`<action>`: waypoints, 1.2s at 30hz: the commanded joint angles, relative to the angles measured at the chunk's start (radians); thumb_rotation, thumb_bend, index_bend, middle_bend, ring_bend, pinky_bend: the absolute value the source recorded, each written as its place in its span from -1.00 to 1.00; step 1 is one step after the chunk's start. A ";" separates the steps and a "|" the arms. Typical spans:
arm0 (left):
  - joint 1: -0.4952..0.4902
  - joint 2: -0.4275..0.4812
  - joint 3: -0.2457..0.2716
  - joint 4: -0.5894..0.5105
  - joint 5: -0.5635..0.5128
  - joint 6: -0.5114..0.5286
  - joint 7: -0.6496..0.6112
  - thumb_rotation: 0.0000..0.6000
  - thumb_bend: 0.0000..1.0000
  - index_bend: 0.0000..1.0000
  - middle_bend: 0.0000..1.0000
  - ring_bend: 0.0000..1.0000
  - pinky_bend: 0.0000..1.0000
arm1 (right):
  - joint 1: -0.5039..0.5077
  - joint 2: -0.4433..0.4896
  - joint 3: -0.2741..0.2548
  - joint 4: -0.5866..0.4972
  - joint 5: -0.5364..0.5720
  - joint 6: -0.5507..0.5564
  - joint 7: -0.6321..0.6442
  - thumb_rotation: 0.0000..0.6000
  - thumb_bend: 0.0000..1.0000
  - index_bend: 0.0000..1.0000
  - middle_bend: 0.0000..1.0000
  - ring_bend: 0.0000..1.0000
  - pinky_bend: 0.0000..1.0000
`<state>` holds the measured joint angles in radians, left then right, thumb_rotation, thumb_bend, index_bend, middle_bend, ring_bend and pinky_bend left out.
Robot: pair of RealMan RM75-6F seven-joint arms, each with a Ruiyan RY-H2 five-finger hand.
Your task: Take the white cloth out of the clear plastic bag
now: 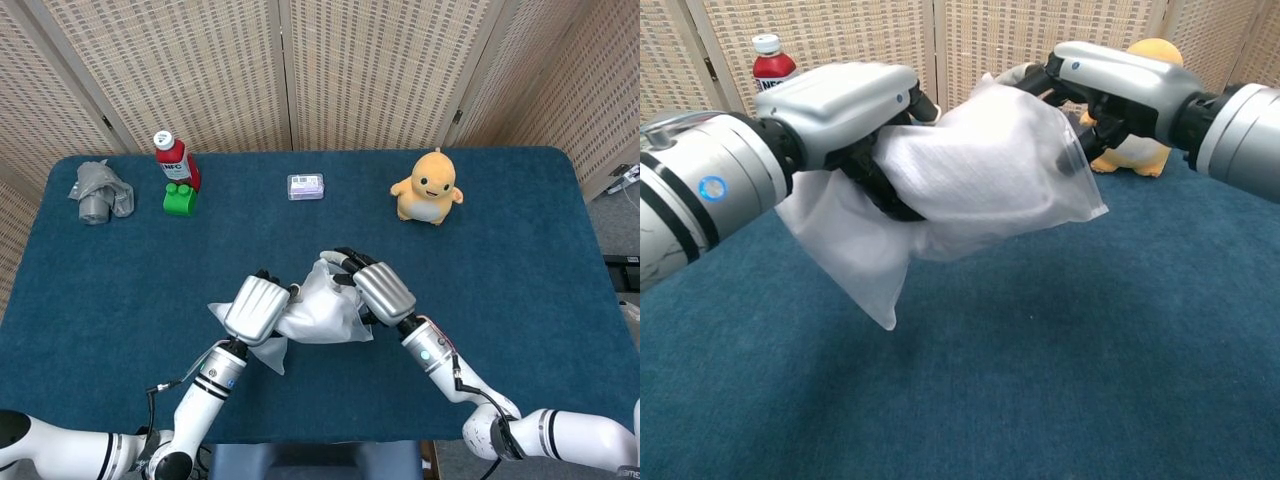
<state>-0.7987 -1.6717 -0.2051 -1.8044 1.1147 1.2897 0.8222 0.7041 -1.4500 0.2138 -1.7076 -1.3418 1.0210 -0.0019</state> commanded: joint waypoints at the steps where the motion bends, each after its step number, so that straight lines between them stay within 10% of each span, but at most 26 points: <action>1: 0.003 0.002 0.002 -0.001 -0.001 0.000 0.000 1.00 -0.45 0.23 0.59 0.27 -0.08 | 0.001 -0.003 0.002 -0.002 0.004 0.004 -0.008 1.00 0.12 0.51 -0.63 -0.84 -0.54; 19: 0.033 0.015 0.036 0.016 -0.044 -0.014 -0.006 1.00 -0.48 -0.18 0.41 0.17 -0.11 | 0.021 -0.014 0.024 0.005 0.031 0.009 -0.037 1.00 0.22 0.58 -0.59 -0.84 -0.54; 27: 0.044 0.040 0.047 0.001 -0.077 -0.014 0.027 1.00 -0.76 -0.78 -0.25 -0.19 -0.19 | 0.033 -0.037 0.034 0.047 0.050 0.001 -0.025 1.00 0.25 0.58 -0.58 -0.84 -0.54; 36: 0.064 0.045 0.073 0.014 -0.048 -0.011 -0.010 1.00 -0.86 -0.83 -0.66 -0.25 -0.20 | 0.032 -0.053 0.044 0.087 0.085 0.006 -0.018 1.00 0.25 0.58 -0.57 -0.84 -0.54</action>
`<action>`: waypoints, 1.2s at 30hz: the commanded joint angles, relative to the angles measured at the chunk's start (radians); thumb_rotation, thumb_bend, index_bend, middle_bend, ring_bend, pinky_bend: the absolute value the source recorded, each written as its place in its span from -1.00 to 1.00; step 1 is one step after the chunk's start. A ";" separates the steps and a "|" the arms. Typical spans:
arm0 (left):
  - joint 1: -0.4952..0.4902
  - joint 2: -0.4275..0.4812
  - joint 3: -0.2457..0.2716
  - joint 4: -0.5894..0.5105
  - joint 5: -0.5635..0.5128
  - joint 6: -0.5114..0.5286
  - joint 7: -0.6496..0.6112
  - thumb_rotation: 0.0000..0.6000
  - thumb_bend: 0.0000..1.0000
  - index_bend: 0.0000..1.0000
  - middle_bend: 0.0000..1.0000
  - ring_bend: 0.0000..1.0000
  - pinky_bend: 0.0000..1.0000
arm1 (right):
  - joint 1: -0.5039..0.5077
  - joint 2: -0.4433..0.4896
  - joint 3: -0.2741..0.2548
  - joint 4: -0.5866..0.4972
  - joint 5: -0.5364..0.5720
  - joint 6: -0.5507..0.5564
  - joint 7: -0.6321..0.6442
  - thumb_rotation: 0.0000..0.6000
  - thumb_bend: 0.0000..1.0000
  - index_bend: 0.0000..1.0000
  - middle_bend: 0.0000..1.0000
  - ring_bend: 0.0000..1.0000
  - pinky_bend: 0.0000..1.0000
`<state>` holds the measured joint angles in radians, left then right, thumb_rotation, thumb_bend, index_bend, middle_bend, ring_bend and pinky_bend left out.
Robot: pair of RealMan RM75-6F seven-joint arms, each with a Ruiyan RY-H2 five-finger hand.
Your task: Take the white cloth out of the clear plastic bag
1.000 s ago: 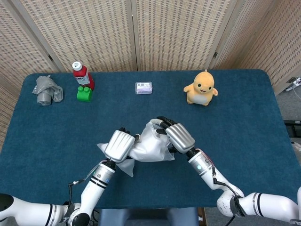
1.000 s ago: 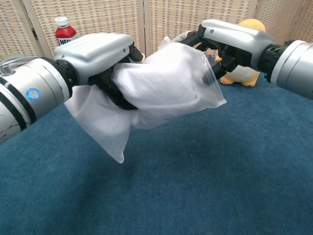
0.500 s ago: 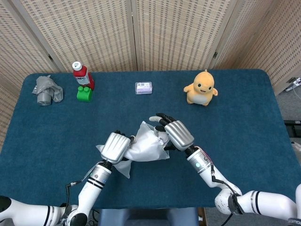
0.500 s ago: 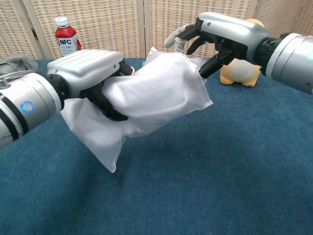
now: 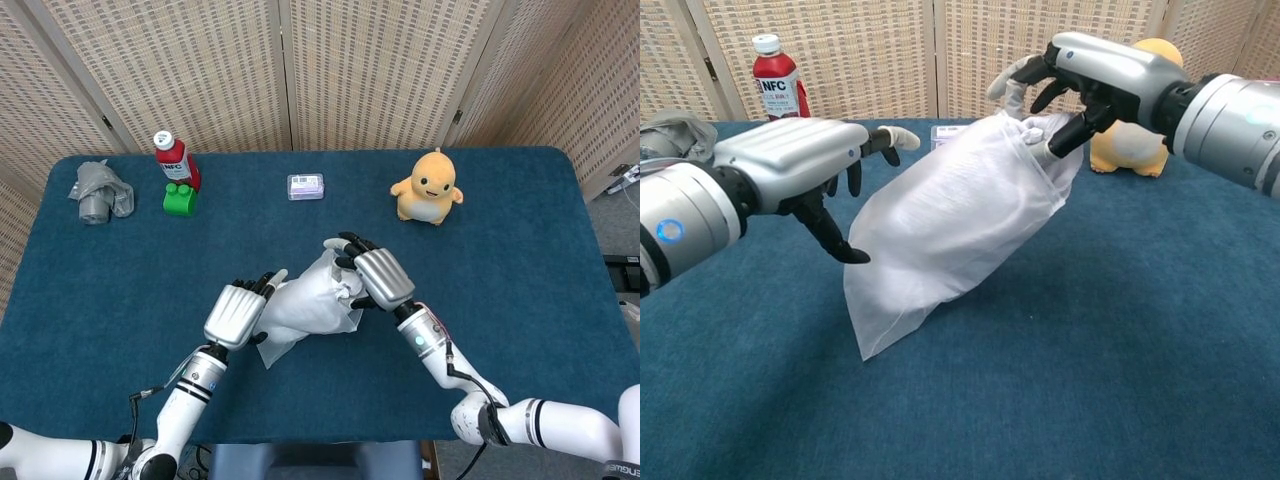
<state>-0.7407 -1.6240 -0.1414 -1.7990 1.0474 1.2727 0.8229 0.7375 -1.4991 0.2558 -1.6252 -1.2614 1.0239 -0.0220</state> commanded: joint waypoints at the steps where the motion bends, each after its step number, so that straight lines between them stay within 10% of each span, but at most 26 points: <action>1: 0.010 -0.005 0.016 0.012 0.035 0.008 -0.017 1.00 -0.86 -0.81 -0.66 -0.25 -0.19 | -0.004 -0.008 0.003 0.010 0.009 0.008 0.003 1.00 0.26 0.58 -0.57 -0.84 -0.54; 36: 0.052 -0.033 0.110 0.143 0.430 -0.049 -0.216 1.00 -0.86 -0.19 0.29 0.22 0.36 | -0.105 0.011 0.011 0.051 0.158 0.063 0.007 1.00 0.31 0.58 -0.56 -0.84 -0.54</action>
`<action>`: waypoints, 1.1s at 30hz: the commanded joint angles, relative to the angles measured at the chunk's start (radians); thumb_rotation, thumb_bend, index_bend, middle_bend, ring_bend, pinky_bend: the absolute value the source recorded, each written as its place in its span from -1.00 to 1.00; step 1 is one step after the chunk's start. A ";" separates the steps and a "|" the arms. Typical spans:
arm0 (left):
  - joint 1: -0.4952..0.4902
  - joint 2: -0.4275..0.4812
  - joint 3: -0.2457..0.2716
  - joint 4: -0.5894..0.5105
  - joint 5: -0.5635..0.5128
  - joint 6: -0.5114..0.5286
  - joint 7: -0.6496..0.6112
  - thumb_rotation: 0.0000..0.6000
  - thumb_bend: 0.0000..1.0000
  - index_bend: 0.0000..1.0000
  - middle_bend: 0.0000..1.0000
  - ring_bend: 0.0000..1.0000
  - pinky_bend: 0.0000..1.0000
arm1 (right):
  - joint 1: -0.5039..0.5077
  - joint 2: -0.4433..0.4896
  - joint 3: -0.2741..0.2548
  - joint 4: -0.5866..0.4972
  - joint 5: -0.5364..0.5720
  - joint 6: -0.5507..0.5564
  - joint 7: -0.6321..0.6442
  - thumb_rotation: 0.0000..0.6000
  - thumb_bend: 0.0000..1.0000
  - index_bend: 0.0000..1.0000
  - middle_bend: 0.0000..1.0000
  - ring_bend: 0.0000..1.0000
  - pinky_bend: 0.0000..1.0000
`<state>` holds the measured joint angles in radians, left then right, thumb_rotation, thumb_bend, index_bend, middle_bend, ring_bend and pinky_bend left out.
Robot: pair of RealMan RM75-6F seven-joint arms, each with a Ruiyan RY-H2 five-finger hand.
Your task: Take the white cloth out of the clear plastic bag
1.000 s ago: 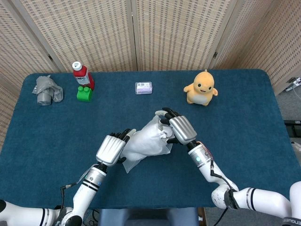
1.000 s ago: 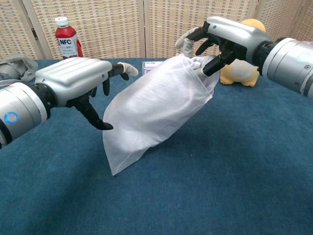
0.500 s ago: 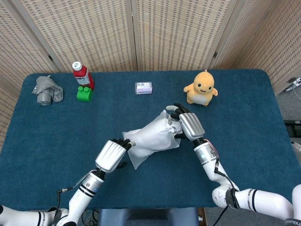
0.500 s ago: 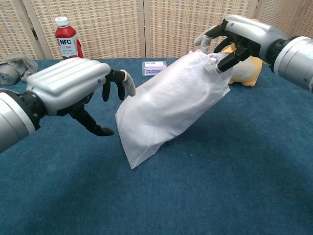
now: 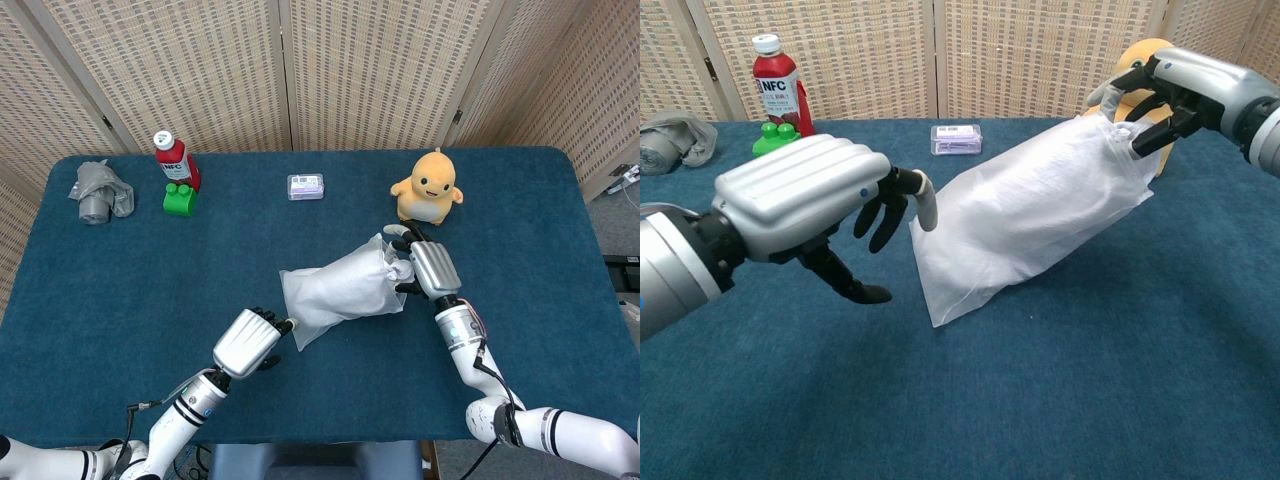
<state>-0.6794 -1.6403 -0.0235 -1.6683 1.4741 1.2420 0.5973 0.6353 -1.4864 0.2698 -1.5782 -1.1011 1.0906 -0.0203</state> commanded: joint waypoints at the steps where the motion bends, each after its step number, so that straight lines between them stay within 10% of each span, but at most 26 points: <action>1: -0.012 -0.024 -0.011 0.016 0.000 -0.027 0.014 1.00 -0.86 -0.19 0.30 0.23 0.36 | -0.003 -0.003 -0.004 0.005 -0.004 -0.006 0.008 1.00 0.31 0.58 -0.56 -0.84 -0.54; 33: -0.070 -0.192 -0.098 0.124 -0.207 -0.154 0.245 1.00 -0.90 -0.15 0.33 0.24 0.36 | -0.027 -0.010 0.001 0.032 -0.030 -0.017 0.060 1.00 0.31 0.58 -0.55 -0.84 -0.54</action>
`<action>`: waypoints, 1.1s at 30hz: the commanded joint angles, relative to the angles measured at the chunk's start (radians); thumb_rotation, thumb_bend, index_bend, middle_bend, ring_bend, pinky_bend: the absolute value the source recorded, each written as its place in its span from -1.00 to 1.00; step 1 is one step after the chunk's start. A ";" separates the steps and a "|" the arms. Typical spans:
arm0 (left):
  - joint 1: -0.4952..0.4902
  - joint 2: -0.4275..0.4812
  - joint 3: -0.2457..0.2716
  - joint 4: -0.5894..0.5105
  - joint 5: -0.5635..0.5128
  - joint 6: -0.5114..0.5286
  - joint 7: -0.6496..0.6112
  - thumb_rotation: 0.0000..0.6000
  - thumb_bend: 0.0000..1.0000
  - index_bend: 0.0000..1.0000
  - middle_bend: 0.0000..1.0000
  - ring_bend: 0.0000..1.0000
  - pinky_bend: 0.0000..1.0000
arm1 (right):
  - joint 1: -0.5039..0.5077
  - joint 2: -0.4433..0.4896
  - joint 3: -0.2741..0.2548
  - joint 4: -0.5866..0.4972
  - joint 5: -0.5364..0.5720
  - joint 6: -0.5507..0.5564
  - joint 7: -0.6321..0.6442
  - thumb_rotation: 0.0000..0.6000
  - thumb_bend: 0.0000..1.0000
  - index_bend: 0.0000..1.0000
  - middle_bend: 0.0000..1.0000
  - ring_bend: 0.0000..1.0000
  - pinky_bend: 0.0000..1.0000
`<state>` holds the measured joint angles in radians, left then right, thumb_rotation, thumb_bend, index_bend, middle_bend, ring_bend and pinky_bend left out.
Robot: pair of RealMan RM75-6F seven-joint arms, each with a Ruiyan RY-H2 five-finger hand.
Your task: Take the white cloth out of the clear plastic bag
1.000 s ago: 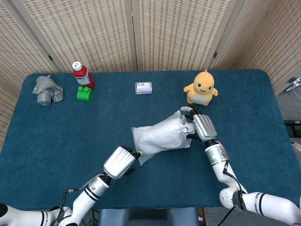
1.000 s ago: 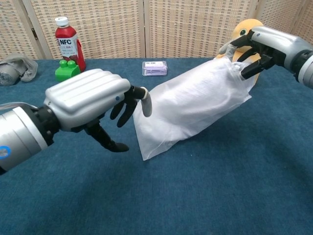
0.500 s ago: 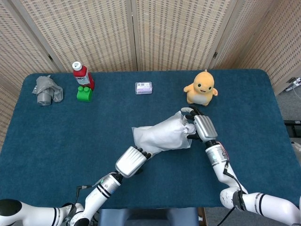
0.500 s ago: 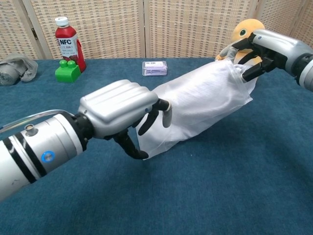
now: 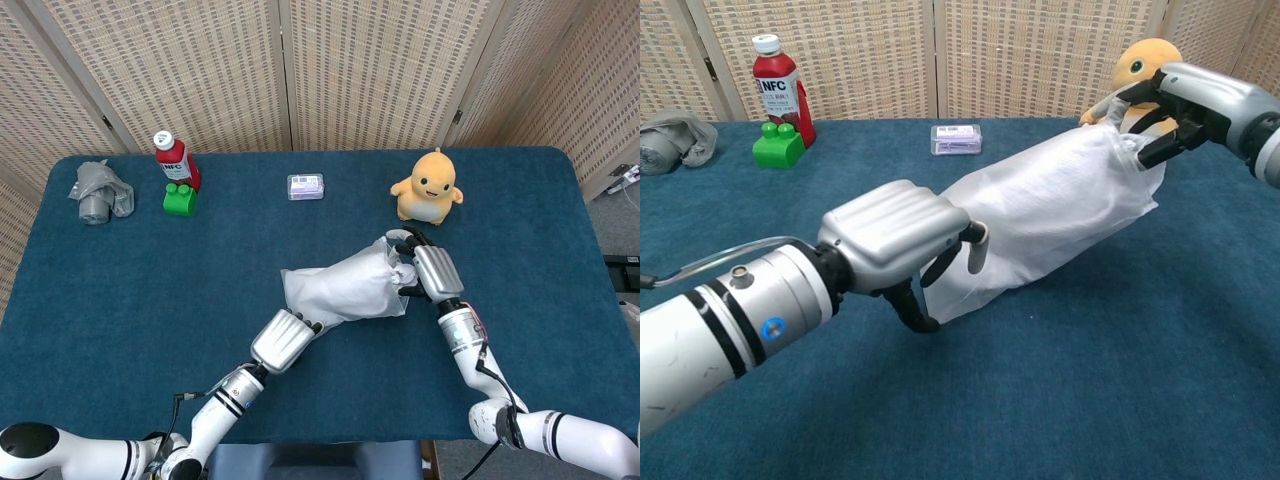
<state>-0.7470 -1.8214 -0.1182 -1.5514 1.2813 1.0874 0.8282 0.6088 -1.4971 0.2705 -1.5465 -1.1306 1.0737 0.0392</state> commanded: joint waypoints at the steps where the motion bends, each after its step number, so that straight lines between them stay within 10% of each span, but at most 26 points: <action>1: -0.004 -0.014 -0.004 0.009 -0.019 -0.001 0.019 1.00 -0.90 -0.15 0.33 0.24 0.36 | -0.002 0.001 0.000 0.001 0.000 0.000 0.002 1.00 0.31 0.58 -0.55 -0.84 -0.54; 33: 0.001 -0.078 0.004 0.101 -0.021 0.060 0.062 1.00 -0.91 -0.06 0.38 0.27 0.36 | -0.007 -0.034 -0.001 0.106 0.076 -0.083 0.024 1.00 0.33 0.61 -0.54 -0.84 -0.54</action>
<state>-0.7465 -1.8987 -0.1147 -1.4508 1.2603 1.1466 0.8896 0.6024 -1.5312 0.2702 -1.4413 -1.0534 0.9909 0.0629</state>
